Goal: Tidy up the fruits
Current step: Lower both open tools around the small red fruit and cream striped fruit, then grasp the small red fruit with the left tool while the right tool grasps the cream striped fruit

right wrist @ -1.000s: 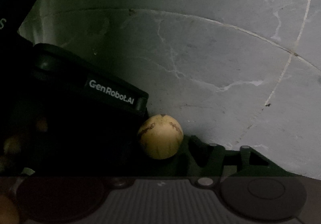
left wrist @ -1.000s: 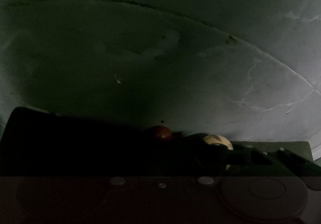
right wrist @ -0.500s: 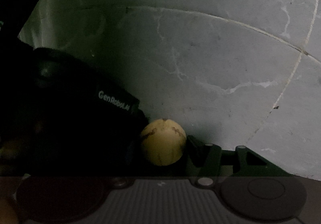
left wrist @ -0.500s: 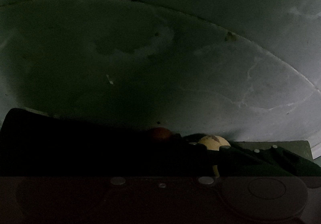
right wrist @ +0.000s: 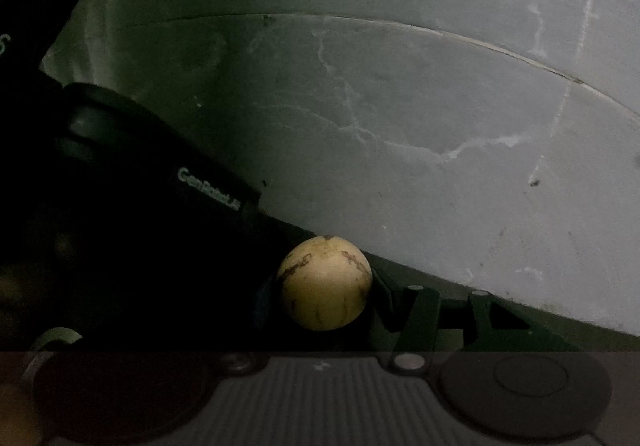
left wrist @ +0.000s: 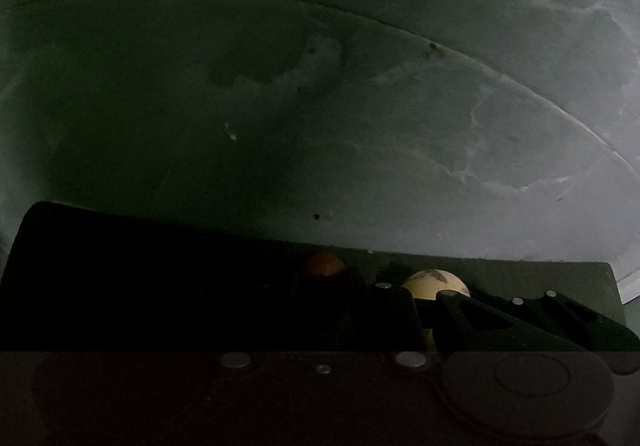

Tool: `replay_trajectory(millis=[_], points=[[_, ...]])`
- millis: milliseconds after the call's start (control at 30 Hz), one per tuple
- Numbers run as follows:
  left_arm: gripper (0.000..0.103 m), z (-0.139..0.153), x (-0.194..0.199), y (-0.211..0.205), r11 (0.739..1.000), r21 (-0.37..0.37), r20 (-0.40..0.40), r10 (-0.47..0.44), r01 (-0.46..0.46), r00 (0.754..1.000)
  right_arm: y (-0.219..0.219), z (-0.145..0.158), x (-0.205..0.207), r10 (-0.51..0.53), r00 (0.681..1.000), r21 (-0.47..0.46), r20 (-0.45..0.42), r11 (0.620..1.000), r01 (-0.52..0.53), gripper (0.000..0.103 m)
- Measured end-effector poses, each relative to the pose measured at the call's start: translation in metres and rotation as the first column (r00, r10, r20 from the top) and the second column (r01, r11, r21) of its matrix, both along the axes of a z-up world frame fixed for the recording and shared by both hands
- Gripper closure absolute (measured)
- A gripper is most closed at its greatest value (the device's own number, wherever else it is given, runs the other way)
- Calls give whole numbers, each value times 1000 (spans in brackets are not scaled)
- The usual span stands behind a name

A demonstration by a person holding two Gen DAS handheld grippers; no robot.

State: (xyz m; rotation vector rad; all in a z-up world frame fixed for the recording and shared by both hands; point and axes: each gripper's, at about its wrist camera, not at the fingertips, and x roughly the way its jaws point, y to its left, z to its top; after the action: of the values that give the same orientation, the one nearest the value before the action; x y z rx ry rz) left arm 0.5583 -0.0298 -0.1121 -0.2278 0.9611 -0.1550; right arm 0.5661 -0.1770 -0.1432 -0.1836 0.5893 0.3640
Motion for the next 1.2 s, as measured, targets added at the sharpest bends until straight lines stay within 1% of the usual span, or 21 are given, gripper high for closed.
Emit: replay_trajectory(millis=[267,467,600,700,1033,1200], points=[[77,3,-14,-2,1000,-4,1,-11,11,1000,-19,6,-16,-32,999,25,15,999,32,47],[77,6,-23,-4,1000,-7,4,-23,23,1000,-25,6,-31,-59,998,44,23,997,58,47],[77,8,-29,-9,999,-7,9,-33,33,999,-26,10,-44,-82,996,54,22,995,80,47],[77,10,-32,-12,999,-8,14,-40,40,999,-35,14,-57,-99,995,77,31,992,96,47],[77,17,-54,-11,998,-2,28,-60,60,998,-44,18,-87,-140,989,108,52,985,134,47],[77,20,-65,-13,997,0,32,-73,73,997,-41,20,-99,-154,986,113,59,983,146,47]])
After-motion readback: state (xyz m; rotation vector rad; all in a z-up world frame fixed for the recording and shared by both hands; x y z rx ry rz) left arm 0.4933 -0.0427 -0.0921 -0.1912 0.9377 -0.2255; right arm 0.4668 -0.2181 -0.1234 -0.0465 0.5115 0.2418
